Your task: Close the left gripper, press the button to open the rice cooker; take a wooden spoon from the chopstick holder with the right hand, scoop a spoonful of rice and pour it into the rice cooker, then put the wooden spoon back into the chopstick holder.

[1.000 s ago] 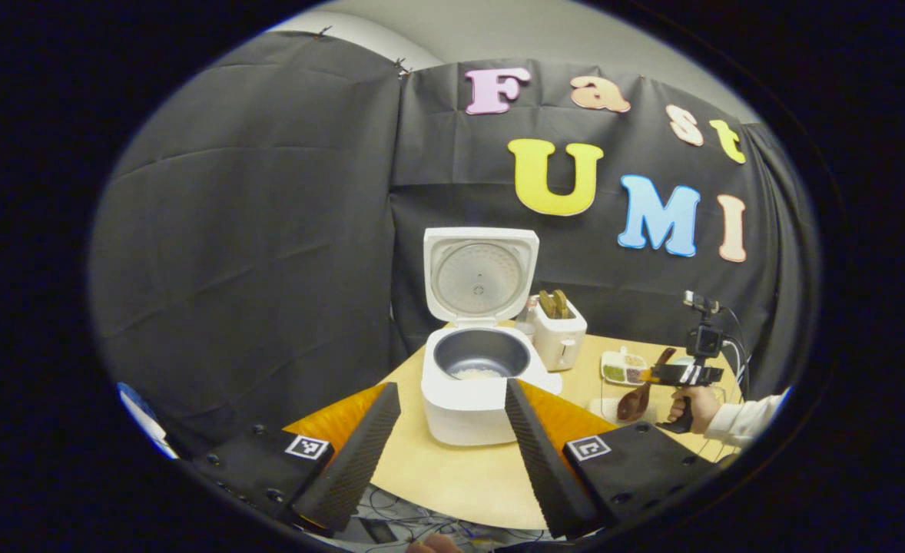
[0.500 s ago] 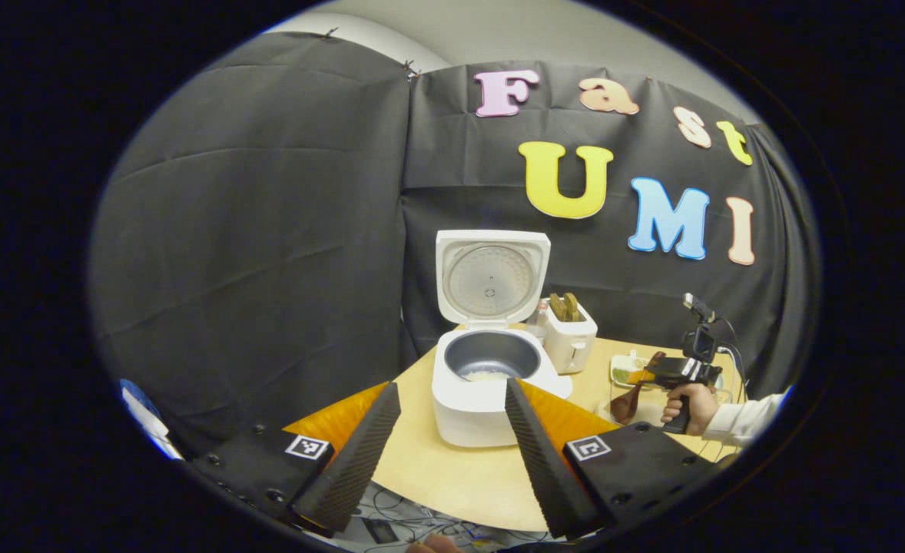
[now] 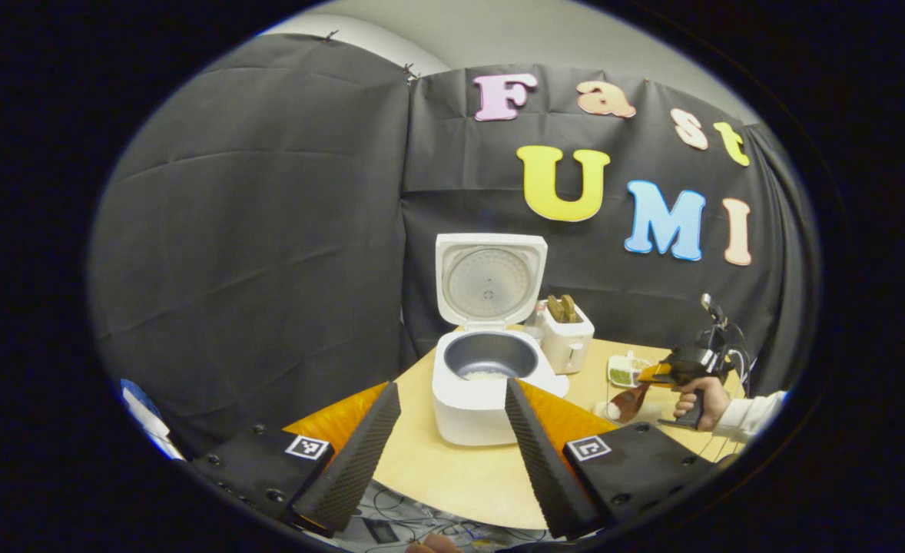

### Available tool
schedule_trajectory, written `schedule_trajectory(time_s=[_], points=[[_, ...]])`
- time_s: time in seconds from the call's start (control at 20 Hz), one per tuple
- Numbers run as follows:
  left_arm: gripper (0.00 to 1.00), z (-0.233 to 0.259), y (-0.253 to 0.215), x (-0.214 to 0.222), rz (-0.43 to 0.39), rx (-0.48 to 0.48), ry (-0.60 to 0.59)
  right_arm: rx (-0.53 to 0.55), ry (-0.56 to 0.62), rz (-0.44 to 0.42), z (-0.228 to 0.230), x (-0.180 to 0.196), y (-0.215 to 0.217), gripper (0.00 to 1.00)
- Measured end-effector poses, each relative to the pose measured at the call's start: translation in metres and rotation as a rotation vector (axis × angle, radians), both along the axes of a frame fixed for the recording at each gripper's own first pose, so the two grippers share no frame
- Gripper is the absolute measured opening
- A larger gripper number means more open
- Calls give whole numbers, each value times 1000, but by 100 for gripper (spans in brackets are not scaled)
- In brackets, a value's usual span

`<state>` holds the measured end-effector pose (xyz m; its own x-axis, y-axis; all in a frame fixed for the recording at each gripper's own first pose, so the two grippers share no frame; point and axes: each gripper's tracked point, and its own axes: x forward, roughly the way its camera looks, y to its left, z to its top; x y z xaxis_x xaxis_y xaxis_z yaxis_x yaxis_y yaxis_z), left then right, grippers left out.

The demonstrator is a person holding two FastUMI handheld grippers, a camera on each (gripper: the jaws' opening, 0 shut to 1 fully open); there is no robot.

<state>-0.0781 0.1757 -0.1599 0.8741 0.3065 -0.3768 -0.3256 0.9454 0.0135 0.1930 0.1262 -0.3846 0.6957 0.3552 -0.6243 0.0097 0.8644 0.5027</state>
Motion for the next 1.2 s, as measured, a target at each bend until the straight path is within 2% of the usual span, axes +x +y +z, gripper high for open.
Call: schedule_trajectory(time_s=[0.1,0.25,0.35,0.6,0.9,0.95,1.0,1.05,1.1,1.2], points=[[92,3,-4,-2,-13,9,-5,27,-21,-21,15,0,-8,11],[96,8,-11,-1,-33,14,-14,66,-59,-26,40,-5,-13,11],[92,9,-14,-2,-42,7,-20,91,-77,-32,55,-11,-16,11],[92,17,-14,-10,-55,15,-36,190,-102,-35,97,-27,-7,11],[92,22,3,-32,-30,19,-46,330,-137,9,147,-37,57,11],[92,22,7,-36,-22,22,-48,338,-148,23,155,-39,71,11],[96,24,12,-38,-15,24,-50,346,-158,41,162,-39,85,11],[96,23,15,-44,-8,26,-51,356,-169,56,169,-40,102,11],[92,23,19,-46,-2,29,-51,364,-180,74,176,-39,119,11],[92,25,28,-50,16,34,-52,347,-209,112,183,-34,151,11]])
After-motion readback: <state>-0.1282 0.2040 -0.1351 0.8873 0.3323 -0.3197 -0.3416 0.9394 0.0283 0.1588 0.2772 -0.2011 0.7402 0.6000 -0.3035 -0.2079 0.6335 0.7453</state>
